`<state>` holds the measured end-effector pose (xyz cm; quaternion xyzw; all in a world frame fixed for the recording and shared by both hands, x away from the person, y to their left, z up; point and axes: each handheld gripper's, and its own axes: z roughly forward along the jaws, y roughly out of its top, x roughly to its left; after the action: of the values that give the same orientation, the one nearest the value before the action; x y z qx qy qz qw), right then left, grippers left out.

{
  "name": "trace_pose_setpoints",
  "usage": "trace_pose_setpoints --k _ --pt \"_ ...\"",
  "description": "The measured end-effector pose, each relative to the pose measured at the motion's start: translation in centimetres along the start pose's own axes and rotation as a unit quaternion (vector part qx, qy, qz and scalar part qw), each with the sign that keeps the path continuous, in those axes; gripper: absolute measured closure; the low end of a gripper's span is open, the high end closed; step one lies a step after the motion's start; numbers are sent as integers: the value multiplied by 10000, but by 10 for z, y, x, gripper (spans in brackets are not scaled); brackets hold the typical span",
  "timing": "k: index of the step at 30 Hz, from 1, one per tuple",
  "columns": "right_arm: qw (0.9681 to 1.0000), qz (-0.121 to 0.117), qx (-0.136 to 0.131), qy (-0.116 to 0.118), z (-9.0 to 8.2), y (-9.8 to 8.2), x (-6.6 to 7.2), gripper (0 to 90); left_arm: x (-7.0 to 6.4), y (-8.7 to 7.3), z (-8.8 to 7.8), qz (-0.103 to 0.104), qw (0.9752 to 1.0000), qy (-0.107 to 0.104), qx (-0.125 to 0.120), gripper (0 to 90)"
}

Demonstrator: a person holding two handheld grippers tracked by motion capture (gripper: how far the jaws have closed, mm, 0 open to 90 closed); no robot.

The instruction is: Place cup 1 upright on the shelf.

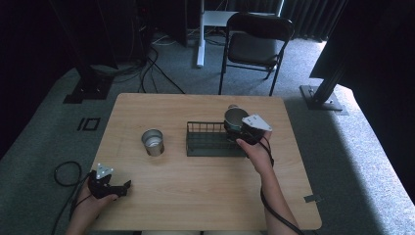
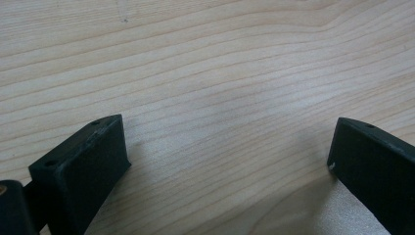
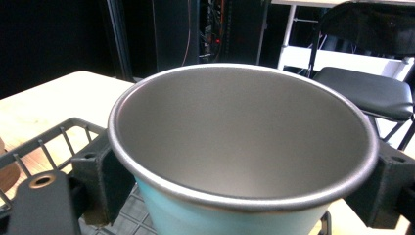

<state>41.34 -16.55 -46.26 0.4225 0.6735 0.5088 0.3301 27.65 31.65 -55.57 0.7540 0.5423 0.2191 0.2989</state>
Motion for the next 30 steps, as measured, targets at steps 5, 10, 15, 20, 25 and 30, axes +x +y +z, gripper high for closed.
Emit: trace_pose_setpoints --k 5,10,15,20,25,30 --pt "10000 -26 67 -32 3 -5 1 126 0 0 0 -1 10000 0 -1 19" --pt "9999 -16 73 -84 5 -8 0 126 0 0 0 -1 10000 1 -1 19" --pt "9999 1 117 -106 6 -11 0 126 0 0 0 5 10000 0 2 19" --pt "9999 70 94 -104 6 -18 0 126 0 0 0 4 10000 1 3 19" --pt "9998 141 96 -79 4 -19 -2 126 0 0 0 4 10000 0 3 19" --pt "9997 189 121 -25 3 -18 -4 124 0 0 0 -1 10000 1 -1 19"
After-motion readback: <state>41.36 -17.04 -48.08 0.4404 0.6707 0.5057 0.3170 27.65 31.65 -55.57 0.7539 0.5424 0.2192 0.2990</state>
